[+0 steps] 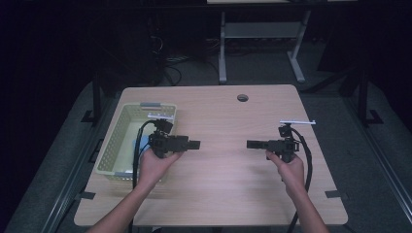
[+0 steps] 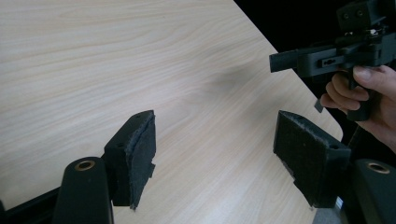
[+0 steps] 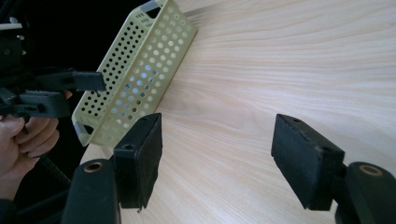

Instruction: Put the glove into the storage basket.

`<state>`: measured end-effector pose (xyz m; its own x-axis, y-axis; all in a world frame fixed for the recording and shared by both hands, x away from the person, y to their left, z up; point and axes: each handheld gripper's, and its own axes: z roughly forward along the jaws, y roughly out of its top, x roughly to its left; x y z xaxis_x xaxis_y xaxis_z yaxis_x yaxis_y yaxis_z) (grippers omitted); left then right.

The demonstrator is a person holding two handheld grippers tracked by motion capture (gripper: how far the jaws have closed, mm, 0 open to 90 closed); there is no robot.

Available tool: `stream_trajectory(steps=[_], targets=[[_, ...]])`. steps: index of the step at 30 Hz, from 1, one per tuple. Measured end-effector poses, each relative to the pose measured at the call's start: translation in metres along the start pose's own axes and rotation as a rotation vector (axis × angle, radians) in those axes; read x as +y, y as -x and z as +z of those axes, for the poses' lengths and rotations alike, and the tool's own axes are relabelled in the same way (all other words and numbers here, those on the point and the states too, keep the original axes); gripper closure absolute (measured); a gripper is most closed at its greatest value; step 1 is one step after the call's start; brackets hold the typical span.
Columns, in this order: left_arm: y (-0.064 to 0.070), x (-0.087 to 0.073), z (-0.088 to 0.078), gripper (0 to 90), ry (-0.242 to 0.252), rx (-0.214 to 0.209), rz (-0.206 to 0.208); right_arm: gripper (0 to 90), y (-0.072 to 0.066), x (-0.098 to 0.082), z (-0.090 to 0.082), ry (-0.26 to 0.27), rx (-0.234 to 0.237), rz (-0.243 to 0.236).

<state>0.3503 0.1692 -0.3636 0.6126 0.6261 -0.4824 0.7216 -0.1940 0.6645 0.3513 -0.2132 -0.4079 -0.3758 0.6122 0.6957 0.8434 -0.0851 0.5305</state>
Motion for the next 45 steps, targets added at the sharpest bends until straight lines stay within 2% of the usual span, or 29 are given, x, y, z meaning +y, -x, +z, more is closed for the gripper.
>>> stream_trajectory(steps=[6, 8, 13, 20, 24, 30, 45], targets=[[0.004, -0.006, 0.006, 29.4, -0.007, -0.025, -0.001, 32.5, 0.01, -0.008, -0.009, 0.019, -0.015, 0.021], [0.006, -0.008, 0.009, 29.4, -0.014, -0.031, 0.003, 32.5, 0.013, -0.011, -0.011, 0.026, -0.006, 0.038], [0.012, -0.012, 0.015, 29.2, -0.027, -0.043, 0.014, 32.2, 0.02, -0.017, -0.015, 0.038, -0.007, 0.041], [0.018, -0.018, 0.023, 28.7, -0.033, -0.064, 0.018, 31.6, 0.03, -0.028, -0.025, 0.042, -0.032, 0.063], [0.021, -0.021, 0.028, 28.5, -0.038, -0.072, 0.021, 31.1, 0.035, -0.033, -0.037, 0.057, -0.02, 0.072], [0.025, -0.029, 0.035, 27.8, -0.043, -0.087, 0.03, 31.0, 0.043, -0.041, -0.052, 0.078, -0.043, 0.089], [0.034, -0.049, 0.046, 27.2, -0.066, -0.143, 0.051, 30.5, 0.054, -0.062, -0.062, 0.068, -0.087, 0.086]])
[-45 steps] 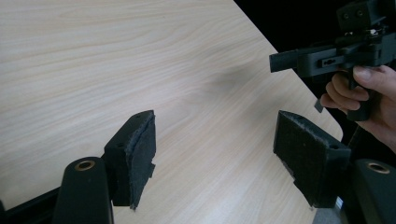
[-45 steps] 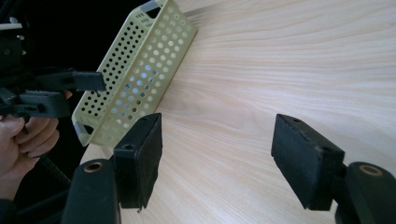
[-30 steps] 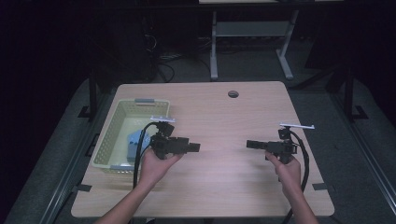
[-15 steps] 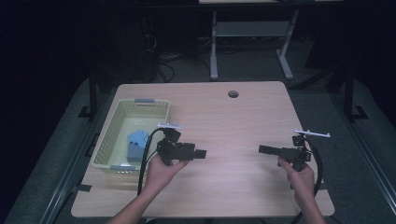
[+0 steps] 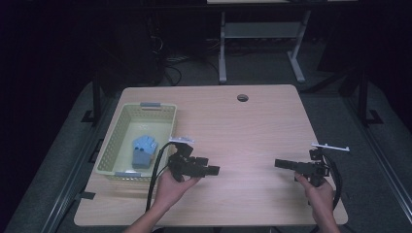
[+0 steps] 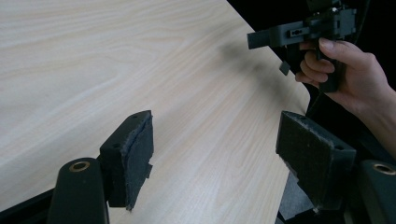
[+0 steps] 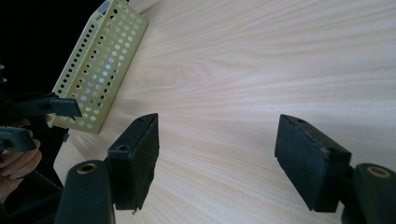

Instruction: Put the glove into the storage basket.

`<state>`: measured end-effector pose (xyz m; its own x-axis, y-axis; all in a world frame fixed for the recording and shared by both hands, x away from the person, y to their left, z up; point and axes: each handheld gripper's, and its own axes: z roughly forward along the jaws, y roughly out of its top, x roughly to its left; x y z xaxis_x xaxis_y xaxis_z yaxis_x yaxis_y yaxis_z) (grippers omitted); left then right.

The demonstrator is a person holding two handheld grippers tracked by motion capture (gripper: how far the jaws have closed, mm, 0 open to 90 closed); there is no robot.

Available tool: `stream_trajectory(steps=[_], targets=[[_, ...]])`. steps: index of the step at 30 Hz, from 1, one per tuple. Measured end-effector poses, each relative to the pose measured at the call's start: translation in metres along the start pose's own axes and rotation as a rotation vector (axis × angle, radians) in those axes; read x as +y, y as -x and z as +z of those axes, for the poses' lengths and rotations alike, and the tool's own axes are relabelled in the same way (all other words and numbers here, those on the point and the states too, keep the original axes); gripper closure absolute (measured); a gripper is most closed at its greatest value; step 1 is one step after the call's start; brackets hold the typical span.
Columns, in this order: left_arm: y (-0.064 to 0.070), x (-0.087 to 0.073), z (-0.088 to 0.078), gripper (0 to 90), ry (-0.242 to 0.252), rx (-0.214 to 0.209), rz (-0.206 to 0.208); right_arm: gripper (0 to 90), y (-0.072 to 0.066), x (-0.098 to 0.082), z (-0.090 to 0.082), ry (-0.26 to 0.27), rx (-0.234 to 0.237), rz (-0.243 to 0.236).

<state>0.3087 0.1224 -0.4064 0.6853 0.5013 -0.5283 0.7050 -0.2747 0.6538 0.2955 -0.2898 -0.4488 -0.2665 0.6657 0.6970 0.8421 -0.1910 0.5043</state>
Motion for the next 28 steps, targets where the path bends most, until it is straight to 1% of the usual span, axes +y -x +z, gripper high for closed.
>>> stream_trajectory(steps=[1, 5, 10, 11, 12, 13, 14, 16, 17, 18, 20, 21, 23, 24, 25, 26, 27, 28], targets=[[0.0, -0.001, 0.0, 27.2, 0.0, 0.002, 0.01, 30.5, 0.001, -0.003, -0.001, -0.001, 0.001, 0.002], [0.002, -0.005, 0.001, 27.1, -0.004, -0.001, 0.011, 30.3, 0.002, -0.008, -0.003, -0.001, 0.001, -0.001], [0.002, -0.011, 0.002, 27.2, 0.006, -0.005, 0.01, 30.0, 0.003, -0.015, -0.005, 0.004, 0.006, -0.003], [0.002, -0.014, 0.003, 27.2, 0.005, -0.006, 0.02, 29.7, 0.002, -0.018, -0.006, 0.0, -0.002, -0.012], [0.002, -0.014, 0.003, 27.1, 0.005, -0.006, 0.02, 29.5, 0.002, -0.019, -0.006, -0.001, -0.001, -0.015], [0.003, -0.018, 0.003, 27.1, 0.015, -0.012, 0.018, 29.2, 0.002, -0.021, -0.006, -0.002, -0.001, -0.015], [0.003, -0.018, 0.004, 27.2, 0.013, -0.013, 0.023, 28.9, 0.002, -0.022, -0.006, 0.001, 0.004, -0.019], [0.002, -0.019, 0.004, 27.2, 0.009, -0.018, 0.026, 28.5, 0.002, -0.024, -0.006, -0.002, 0.01, -0.01], [0.001, -0.021, 0.005, 27.2, 0.013, -0.019, 0.018, 28.2, 0.002, -0.025, -0.006, 0.0, 0.019, -0.007], [0.0, -0.022, 0.005, 27.2, 0.024, -0.025, 0.021, 28.0, 0.001, -0.029, -0.008, 0.001, 0.025, -0.017], [0.001, -0.023, 0.005, 27.2, 0.026, -0.023, 0.024, 28.0, 0.001, -0.03, -0.008, 0.004, 0.027, -0.017], [0.002, -0.025, 0.005, 27.0, 0.033, -0.013, 0.036, 27.6, 0.001, -0.033, -0.01, 0.009, 0.037, -0.024], [0.003, -0.027, 0.004, 27.0, 0.036, -0.011, 0.044, 27.5, 0.001, -0.035, -0.011, 0.013, 0.038, -0.026], [0.004, -0.03, 0.004, 27.0, 0.048, -0.01, 0.044, 27.5, 0.001, -0.037, -0.012, 0.022, 0.037, -0.032], [0.006, -0.035, 0.003, 27.0, 0.064, -0.022, 0.042, 27.3, 0.002, -0.043, -0.016, 0.031, 0.037, -0.041], [0.006, -0.035, 0.003, 27.1, 0.064, -0.022, 0.042, 27.3, 0.002, -0.043, -0.016, 0.031, 0.037, -0.041], [0.006, -0.038, 0.003, 27.1, 0.07, -0.019, 0.053, 27.2, 0.003, -0.045, -0.017, 0.033, 0.039, -0.039], [0.006, -0.041, 0.003, 27.1, 0.074, -0.018, 0.051, 26.8, 0.003, -0.047, -0.018, 0.037, 0.039, -0.043]])
